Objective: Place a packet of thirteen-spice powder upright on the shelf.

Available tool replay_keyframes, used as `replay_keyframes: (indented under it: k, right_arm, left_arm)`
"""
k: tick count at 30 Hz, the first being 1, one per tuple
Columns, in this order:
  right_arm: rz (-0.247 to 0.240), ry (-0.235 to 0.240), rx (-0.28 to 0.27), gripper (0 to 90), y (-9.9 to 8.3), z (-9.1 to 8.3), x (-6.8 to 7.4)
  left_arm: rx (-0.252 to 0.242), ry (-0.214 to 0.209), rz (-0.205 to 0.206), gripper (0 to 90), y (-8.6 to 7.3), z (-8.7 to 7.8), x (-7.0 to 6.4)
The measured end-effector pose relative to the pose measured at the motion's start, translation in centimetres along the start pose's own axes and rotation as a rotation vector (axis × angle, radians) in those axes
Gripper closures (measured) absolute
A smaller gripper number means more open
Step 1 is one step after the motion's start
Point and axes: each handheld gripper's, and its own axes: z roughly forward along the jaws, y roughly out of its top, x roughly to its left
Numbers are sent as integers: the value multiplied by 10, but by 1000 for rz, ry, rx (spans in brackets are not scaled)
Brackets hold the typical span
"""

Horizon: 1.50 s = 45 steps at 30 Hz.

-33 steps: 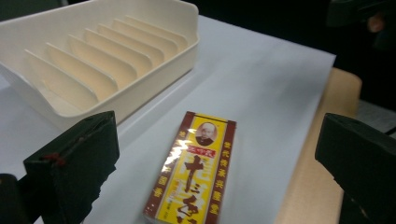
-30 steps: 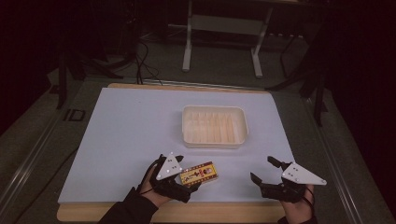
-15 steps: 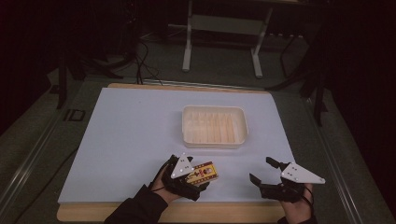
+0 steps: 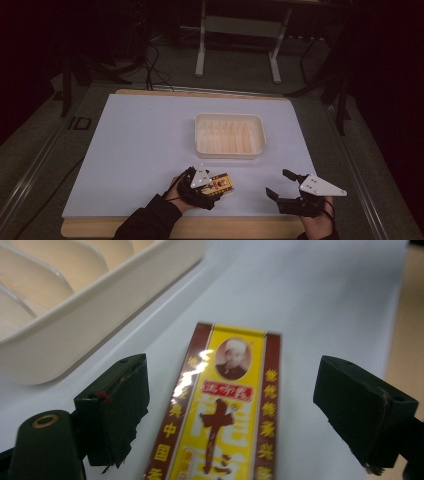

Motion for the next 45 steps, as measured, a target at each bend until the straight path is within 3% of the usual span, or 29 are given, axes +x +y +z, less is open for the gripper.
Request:
replay_keyframes:
  k: [6, 10, 14, 17, 26, 27, 30, 33, 36, 38, 39, 45]
  right_arm:
    - [3, 7, 0, 148, 0, 0, 0]
    - [5, 13, 2, 148, -1, 1, 0]
    - [8, 17, 3, 148, -1, 1, -1]
    - [8, 21, 4, 148, -1, 1, -1]
    - [10, 23, 5, 148, -1, 0, -2]
    - [10, 23, 6, 148, -1, 1, -1]
    - [9, 22, 5, 148, -1, 1, -1]
    - [9, 21, 6, 148, -1, 1, -1]
    - [10, 23, 6, 148, -1, 1, -2]
    - [7, 23, 6, 148, -1, 1, -2]
    - [4, 23, 4, 149, -1, 1, -1]
    - [-1, -7, -21, 170, 3, -3, 2]
  left_arm:
    - [86, -14, 3, 160, -3, 11, 3]
    - [111, -1, 7, 169, -4, 15, 4]
    - [120, -22, 14, 209, -4, 17, 5]
    - [156, -38, 13, 210, -4, 25, 5]
    - [155, -14, 0, 316, -3, 24, 7]
    - [132, -5, -23, 320, -4, 22, 9]
    - [96, 2, -15, 323, -6, 20, 9]
    - [43, -23, -30, 324, -6, 15, 9]
    - [-3, -21, -22, 326, -2, 8, 7]
    - [-3, -21, -22, 326, -2, 8, 7]
    - [-43, -31, -27, 327, 2, 2, 5]
    - [-114, -47, -30, 327, 9, -8, -1]
